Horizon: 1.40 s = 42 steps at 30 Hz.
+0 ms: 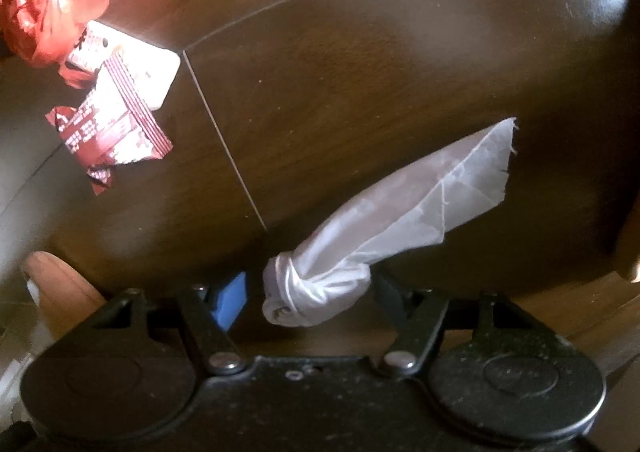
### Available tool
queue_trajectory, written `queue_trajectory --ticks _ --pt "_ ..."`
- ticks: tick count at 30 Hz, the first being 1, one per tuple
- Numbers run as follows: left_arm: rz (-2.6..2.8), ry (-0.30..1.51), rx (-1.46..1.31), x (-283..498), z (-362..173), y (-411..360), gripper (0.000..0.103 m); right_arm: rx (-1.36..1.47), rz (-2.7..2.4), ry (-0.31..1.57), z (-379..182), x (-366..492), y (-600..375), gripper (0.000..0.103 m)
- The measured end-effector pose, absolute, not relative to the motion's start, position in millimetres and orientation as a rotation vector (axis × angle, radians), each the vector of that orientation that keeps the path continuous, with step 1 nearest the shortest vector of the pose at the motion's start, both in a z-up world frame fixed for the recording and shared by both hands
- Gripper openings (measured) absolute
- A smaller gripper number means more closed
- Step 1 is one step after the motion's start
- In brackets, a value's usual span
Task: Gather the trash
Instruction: 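Grasp the red plastic bag with left tool while right tool grasps white plastic bag, then lift the red bag with left tool while right tool carries the white bag to the bin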
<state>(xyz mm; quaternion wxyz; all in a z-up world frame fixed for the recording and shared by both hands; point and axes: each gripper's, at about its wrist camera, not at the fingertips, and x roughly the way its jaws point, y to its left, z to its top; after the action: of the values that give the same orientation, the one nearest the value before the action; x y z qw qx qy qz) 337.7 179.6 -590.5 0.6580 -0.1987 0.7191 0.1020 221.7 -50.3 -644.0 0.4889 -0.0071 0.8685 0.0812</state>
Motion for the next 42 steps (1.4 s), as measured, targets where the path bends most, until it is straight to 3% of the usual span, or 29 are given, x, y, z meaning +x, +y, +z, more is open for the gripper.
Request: queue_trajectory --ticks 2,3,4,5,11,17,26,42 --pt "0.244 1.622 -0.472 339.0 -589.5 180.7 0.066 -0.089 0.222 2.094 -641.3 221.4 -46.7 0.065" --pt "0.253 1.619 -0.499 337.8 -589.1 182.8 0.066 -0.134 0.236 2.082 -639.3 221.2 -43.9 0.056" --pt "0.268 1.617 -0.518 336.8 -588.5 184.4 0.065 -0.174 0.245 2.070 -636.6 222.3 -42.6 0.025" --pt "0.284 1.616 -0.535 335.6 -587.8 186.6 0.064 -0.188 0.238 2.070 -635.1 223.4 -41.5 0.021" --pt "0.307 1.605 -0.567 330.3 -568.4 193.1 0.063 -0.160 0.268 2.003 -605.8 238.8 -35.7 0.020" --pt "0.297 1.546 -0.552 324.2 -512.7 190.1 0.063 -0.123 0.293 1.887 -543.2 254.3 -38.0 0.020" --pt "0.273 1.444 -0.490 281.8 -407.9 168.8 0.063 -0.080 0.363 1.685 -432.3 281.5 -54.7 0.020" --pt "0.154 1.154 -0.331 216.2 -202.5 94.2 0.063 -0.186 0.560 1.255 -211.4 230.0 -94.0 0.020"
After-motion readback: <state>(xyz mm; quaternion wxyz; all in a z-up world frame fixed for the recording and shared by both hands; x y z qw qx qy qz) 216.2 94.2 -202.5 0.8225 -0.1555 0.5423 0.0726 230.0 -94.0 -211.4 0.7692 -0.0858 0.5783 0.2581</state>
